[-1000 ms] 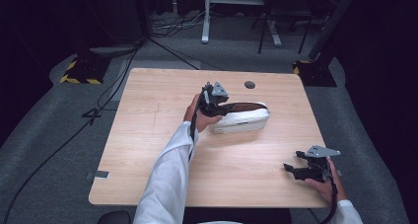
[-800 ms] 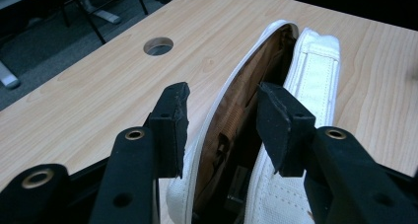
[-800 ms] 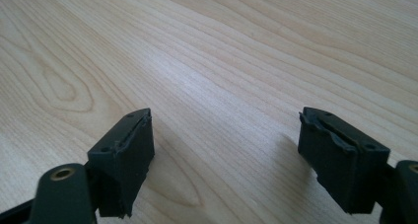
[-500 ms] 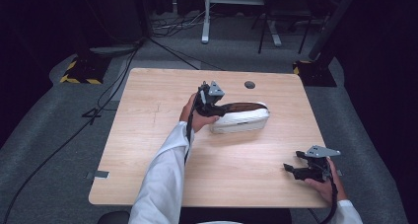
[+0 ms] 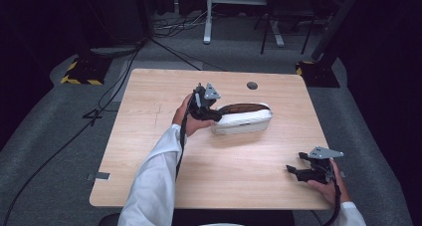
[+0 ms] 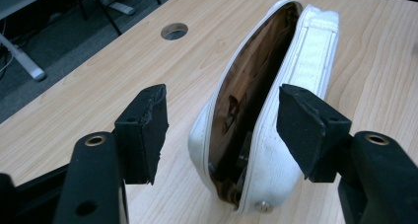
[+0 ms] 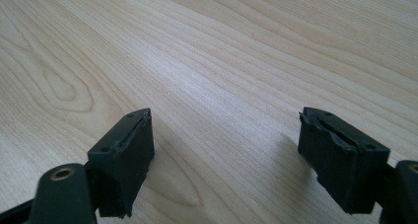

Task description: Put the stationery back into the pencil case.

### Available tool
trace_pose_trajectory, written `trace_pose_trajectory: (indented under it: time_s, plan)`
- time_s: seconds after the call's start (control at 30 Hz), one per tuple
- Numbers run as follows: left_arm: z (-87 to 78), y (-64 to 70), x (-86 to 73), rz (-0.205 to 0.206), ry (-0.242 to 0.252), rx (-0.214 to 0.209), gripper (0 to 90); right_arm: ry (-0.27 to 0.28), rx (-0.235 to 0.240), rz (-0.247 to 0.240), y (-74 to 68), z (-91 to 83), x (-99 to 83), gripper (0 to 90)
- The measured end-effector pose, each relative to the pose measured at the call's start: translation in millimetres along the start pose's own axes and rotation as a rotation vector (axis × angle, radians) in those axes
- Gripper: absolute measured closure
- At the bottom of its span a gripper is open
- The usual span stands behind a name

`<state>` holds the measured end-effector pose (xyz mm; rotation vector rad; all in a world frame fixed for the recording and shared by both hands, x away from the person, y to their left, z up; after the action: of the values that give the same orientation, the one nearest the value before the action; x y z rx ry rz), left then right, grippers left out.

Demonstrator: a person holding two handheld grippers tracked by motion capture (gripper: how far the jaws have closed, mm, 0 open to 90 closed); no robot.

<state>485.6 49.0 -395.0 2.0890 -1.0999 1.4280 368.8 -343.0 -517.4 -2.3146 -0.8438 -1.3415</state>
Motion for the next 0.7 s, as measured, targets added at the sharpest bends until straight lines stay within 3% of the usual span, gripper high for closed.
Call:
trace_pose_trajectory:
  time_s: [0.33,0.6,0.7]
  plan:
    - [-19.4,1.2,-7.1,0.005,-0.047,0.001,22.7,0.0,0.0,0.0,0.0,0.0,0.0,21.9]
    - [-30.9,6.4,-16.9,0.021,-0.079,-0.02,17.3,0.0,-0.002,0.001,-0.2,-0.1,-0.1,21.9]
    - [-34.8,8.5,-21.1,0.024,-0.086,-0.011,17.4,0.0,-0.002,0.001,-0.2,-0.1,-0.1,21.9]
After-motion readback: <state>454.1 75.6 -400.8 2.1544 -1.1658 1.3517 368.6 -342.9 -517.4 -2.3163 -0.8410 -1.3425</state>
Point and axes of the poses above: each handheld gripper's, and its own axes: z roughly forward along the jaws, x roughly out of its top, y roughly to its right, the point moved 2 cm from there along z, roughly forward along the jaws, and after that the axes turned 12 degrees about y, right-handed, at the moved point
